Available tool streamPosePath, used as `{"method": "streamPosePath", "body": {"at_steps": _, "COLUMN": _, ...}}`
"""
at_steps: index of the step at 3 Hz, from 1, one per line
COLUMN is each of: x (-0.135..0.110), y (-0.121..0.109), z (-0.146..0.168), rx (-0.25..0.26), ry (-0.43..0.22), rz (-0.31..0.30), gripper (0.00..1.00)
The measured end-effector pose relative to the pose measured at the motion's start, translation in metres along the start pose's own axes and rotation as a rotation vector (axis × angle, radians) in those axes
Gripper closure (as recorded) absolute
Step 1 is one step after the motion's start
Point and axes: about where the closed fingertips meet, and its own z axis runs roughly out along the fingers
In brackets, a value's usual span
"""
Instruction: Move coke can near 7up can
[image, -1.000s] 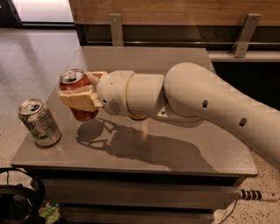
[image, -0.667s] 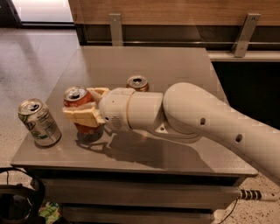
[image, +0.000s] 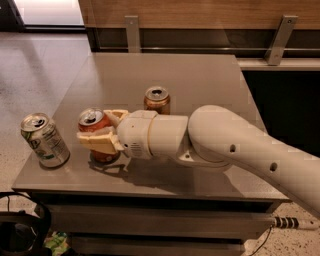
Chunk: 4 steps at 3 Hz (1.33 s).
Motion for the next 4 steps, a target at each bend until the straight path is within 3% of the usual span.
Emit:
{"method": "streamPosePath", "body": {"at_steps": 3, "x": -0.0019, "y": 0.0045, "z": 0.0032, "rx": -0.008, "ry": 0.002, "rz": -0.007, "gripper": 0.07}}
{"method": "streamPosePath", "body": {"at_steps": 4, "x": -0.0024, "y": 0.0056, "z": 0.004, "rx": -0.01, "ry": 0.003, "rz": -0.008, "gripper": 0.0}}
